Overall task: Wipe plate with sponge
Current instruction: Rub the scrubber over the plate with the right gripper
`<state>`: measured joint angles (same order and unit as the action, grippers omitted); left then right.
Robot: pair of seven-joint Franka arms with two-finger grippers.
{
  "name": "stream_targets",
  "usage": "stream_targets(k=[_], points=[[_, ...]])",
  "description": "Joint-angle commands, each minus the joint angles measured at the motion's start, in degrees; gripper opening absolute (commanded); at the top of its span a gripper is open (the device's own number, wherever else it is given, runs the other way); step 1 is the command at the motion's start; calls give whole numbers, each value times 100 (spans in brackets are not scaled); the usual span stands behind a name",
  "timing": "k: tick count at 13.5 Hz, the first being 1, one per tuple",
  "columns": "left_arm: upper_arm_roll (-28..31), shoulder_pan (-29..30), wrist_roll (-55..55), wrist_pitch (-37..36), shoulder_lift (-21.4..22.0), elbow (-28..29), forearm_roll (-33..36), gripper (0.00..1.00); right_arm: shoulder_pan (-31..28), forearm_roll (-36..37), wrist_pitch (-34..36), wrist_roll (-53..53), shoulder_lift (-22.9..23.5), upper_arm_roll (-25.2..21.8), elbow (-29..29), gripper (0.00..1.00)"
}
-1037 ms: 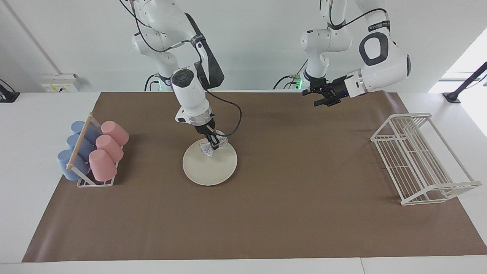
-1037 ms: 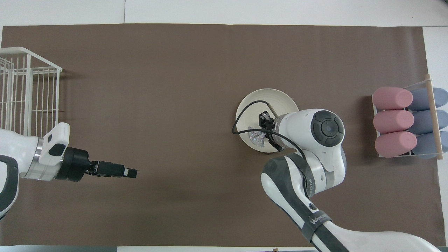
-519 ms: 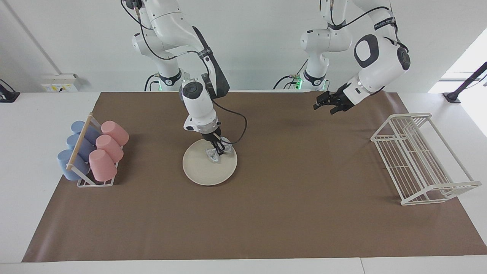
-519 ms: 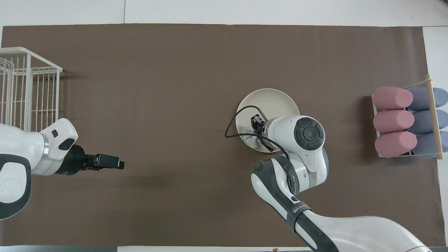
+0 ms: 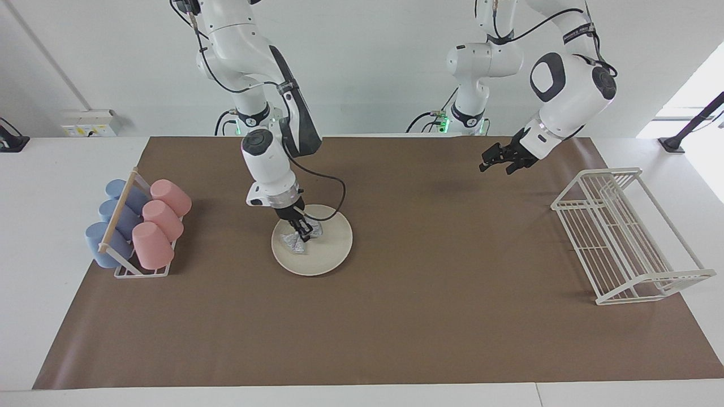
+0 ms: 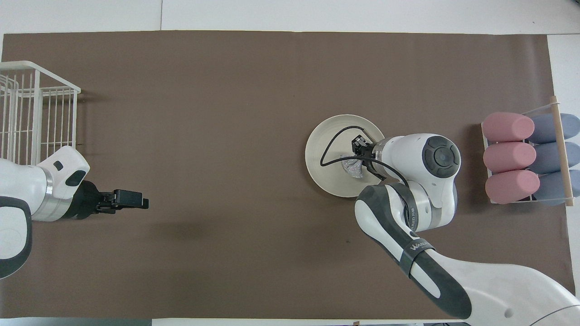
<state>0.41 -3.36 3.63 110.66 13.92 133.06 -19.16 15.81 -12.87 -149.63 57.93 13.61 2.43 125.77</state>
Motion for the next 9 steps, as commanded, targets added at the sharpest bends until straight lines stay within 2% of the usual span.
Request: stream_targets(k=[1,4,7,9], points=[[-15,20,-117,44,-82,-96,123,100,-96,-49,-75,-256,168,56,36,0],[-15,29,-117,44,-82,-96,123,100,70,-49,-93,286,185,74,36,0],[-15,29,-117,44,-82,-114,123,100,649,-120,-163,1235,247,74,27,0],[-15,29,-117,44,-82,-114,123,100,792,-120,-347,1528,291,74,27,0]])
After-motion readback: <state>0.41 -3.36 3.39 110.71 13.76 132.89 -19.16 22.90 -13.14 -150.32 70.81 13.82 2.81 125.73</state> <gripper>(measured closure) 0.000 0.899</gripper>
